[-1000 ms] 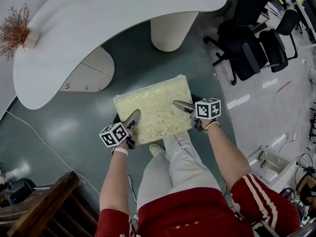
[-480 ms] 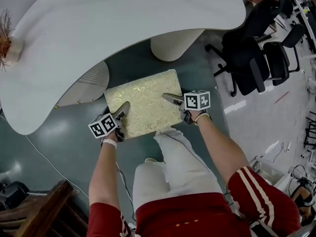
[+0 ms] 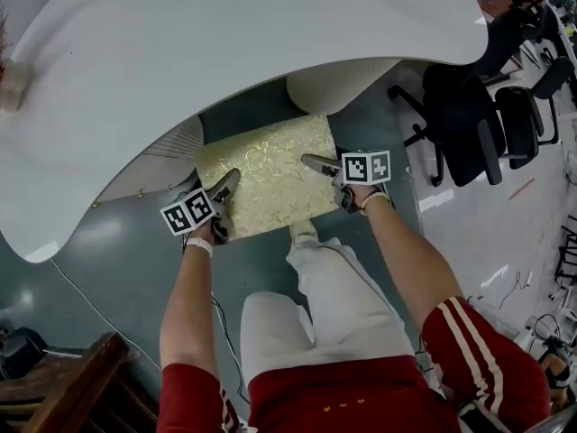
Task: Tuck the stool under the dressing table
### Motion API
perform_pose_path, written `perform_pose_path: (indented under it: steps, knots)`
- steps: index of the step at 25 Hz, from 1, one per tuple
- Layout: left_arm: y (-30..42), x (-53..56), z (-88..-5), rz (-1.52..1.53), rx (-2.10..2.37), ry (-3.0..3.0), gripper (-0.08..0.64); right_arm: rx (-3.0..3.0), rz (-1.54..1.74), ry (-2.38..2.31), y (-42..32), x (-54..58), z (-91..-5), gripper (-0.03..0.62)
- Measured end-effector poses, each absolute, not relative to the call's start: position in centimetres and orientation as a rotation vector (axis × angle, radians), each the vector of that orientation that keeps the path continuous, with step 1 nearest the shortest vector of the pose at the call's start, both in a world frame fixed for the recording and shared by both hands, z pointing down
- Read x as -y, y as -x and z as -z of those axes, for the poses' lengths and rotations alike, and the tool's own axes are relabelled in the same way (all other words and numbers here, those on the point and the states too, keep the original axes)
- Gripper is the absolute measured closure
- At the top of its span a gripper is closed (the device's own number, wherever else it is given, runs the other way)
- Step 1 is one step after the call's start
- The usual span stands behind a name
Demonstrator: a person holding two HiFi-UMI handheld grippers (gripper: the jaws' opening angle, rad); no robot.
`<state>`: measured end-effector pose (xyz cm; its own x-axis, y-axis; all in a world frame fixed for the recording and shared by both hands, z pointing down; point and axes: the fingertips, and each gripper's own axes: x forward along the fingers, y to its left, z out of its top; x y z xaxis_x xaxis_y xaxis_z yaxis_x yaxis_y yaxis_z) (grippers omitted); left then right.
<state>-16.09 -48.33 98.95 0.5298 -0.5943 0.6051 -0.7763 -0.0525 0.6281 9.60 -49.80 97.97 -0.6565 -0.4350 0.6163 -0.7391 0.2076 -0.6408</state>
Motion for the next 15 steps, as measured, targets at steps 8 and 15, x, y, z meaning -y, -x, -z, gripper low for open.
perform_pose_path:
  steps: [8,15]
  knots:
    - [16.2,50.2,-99.0,-0.287,1.198,-1.774,0.02,2.17,-1.354,-1.15,-10.0,51.8,-98.2,0.121]
    - [15.8,47.1,-97.8,-0.362,1.208,-1.821,0.024,2.18,-1.16,-1.159,-10.9,49.6,-95.9,0.13]
